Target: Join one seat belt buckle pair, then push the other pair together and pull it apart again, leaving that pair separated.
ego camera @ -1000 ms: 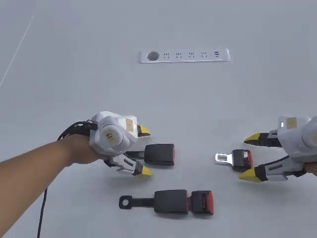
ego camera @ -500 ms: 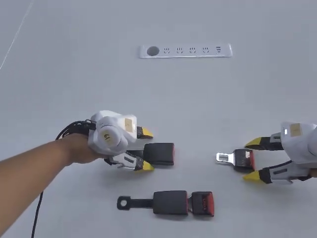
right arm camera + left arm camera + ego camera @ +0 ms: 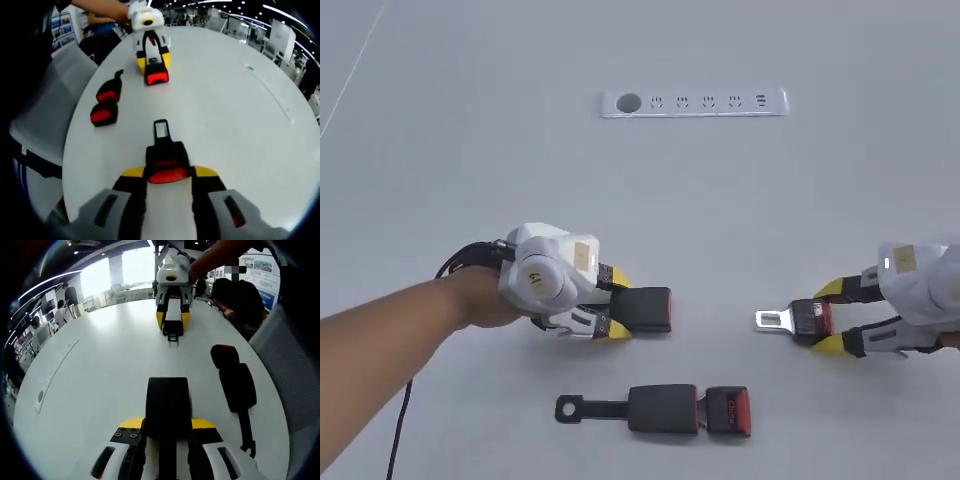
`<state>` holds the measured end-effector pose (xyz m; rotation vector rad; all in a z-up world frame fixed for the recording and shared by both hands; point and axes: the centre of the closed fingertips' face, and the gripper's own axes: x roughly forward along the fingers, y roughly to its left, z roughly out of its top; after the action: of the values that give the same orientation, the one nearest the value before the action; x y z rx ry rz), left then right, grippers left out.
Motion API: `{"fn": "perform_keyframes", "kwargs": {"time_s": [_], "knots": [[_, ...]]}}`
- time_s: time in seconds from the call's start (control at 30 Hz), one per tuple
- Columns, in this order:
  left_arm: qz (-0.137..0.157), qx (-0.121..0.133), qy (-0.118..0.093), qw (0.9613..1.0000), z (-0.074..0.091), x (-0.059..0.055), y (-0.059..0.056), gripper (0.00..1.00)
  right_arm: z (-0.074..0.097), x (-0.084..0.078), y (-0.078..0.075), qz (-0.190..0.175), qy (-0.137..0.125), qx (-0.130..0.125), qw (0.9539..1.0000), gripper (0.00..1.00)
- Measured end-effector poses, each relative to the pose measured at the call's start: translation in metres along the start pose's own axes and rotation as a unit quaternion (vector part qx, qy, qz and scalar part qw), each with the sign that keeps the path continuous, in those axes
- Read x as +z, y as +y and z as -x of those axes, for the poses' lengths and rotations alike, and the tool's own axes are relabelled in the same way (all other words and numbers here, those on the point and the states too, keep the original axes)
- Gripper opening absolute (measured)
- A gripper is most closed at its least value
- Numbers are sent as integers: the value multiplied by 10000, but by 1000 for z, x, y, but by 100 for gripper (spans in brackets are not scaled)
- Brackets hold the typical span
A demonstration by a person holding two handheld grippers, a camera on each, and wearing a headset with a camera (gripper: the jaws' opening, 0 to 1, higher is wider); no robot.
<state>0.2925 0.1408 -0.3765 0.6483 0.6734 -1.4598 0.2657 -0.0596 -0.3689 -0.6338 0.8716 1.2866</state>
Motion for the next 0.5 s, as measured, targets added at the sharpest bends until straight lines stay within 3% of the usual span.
{"fn": "perform_keyframes", "kwargs": {"time_s": [0.2,0.37,0.5], "knots": [[52,7,56,10000,1,0,2,33,0,0,1,21,117,14,9999,35],[100,26,92,9999,2,0,3,33,-8,12,2,133,-74,-145,9998,35],[134,38,154,9998,3,0,3,33,-10,17,2,43,-86,-130,9999,35]]}}
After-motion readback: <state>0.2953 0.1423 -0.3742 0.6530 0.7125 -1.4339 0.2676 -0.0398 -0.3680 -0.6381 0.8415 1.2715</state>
